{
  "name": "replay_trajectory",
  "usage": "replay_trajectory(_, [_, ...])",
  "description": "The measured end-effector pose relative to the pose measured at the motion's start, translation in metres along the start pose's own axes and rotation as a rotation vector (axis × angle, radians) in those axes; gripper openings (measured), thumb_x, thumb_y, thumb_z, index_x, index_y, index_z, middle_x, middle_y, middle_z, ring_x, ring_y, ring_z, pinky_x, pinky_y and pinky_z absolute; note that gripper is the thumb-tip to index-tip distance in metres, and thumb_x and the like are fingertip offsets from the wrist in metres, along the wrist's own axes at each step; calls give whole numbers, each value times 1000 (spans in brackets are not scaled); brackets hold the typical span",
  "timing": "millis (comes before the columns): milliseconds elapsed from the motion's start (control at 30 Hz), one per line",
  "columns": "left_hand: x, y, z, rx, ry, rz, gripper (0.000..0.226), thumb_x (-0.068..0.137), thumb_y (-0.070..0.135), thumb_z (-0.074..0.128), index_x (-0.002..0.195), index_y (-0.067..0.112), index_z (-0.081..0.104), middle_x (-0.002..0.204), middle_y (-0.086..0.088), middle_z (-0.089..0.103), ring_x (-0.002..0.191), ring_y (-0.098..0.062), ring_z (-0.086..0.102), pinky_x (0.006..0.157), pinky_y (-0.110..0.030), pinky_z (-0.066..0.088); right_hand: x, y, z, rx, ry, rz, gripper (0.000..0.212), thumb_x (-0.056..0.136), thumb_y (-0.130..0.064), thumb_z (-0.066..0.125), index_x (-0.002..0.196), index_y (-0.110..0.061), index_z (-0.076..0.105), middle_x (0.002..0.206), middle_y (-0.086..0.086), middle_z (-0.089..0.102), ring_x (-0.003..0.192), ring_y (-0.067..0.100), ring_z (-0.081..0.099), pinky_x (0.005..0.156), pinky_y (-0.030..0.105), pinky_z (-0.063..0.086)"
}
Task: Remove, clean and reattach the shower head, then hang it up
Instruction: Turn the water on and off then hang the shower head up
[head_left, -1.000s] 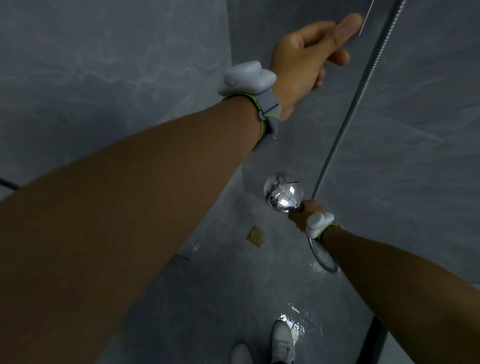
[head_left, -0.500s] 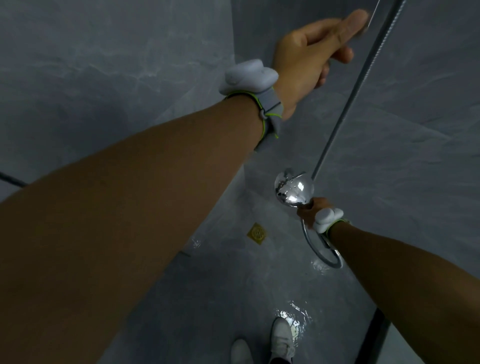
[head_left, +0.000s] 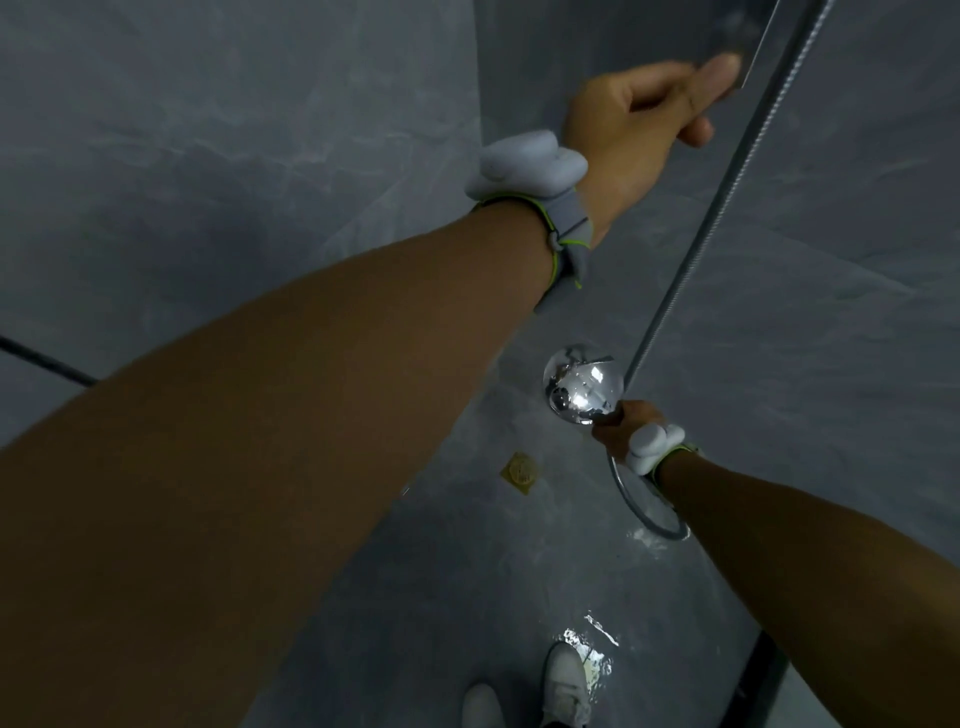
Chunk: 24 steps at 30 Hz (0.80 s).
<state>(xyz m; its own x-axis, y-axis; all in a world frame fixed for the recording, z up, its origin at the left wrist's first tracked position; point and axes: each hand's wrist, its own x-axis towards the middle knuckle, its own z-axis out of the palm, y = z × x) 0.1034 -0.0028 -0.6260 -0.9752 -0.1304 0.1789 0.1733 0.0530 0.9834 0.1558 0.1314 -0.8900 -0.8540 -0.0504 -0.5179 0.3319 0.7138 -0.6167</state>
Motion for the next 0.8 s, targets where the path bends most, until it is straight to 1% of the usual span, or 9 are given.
replay_trajectory(133, [5,-5,19,-6,61,-68,21,96,20,63,87,4,72,60,-4,59,38,3,43,45,-13,33,-3,-8,-11,85,4,-5,32,81,-13,69,58,-16,46,55,2,49,43,12,47,43,20,36])
replay_trajectory(233, [5,-6,21,-9,85,-119,22,95,25,64,92,4,72,59,-2,61,38,2,44,50,-19,33,-6,-14,-19,138,62,-10,22,80,-20,67,64,-12,53,54,5,55,47,20,51,48,26,41])
replay_trajectory(300, [1,0,18,-16,92,-152,20,93,24,67,98,5,70,61,-4,62,38,2,45,49,-20,35,-10,-18,-30,119,64,-23,22,81,-21,66,64,-8,61,45,0,57,41,13,53,47,20,42])
replay_trajectory(367, [-4,1,14,-33,112,-169,24,93,15,68,110,-2,66,65,-8,61,36,2,46,45,-13,36,-12,-23,-37,152,37,-47,27,83,-16,66,58,-10,58,40,-4,53,32,3,47,42,17,38])
replay_trajectory(500, [-30,-15,-5,63,52,-249,26,92,-6,62,116,-17,59,63,-4,58,33,2,48,41,-7,35,-23,-36,-50,314,-16,-112,32,85,-3,67,59,-12,51,53,6,49,31,2,41,39,18,34])
replay_trajectory(567, [-43,-30,-20,243,11,-320,23,93,-6,60,114,-13,61,73,-8,61,45,1,53,49,-10,40,-27,-45,-58,362,-47,-144,30,86,-2,68,61,-9,53,53,6,50,33,2,44,39,17,38])
replay_trajectory(667, [-59,-50,-41,391,12,-457,30,92,-6,58,122,-5,58,89,-8,60,80,-25,61,61,-13,43,-37,-59,-70,346,-126,-208,27,90,-5,66,66,-6,54,54,2,55,42,5,53,47,18,46])
replay_trajectory(700, [-64,-51,-46,465,12,-462,32,92,-6,56,124,-3,55,94,-7,58,91,-27,61,67,-18,42,-40,-65,-75,337,-137,-218,23,90,-3,65,70,-5,54,59,3,57,43,4,56,48,16,47])
replay_trajectory(800, [-84,-58,-56,716,-29,-529,33,93,2,51,126,0,54,113,-11,63,100,-31,61,77,-27,41,-50,-79,-80,354,-190,-251,11,88,8,61,86,0,53,73,7,61,52,-1,63,52,15,50])
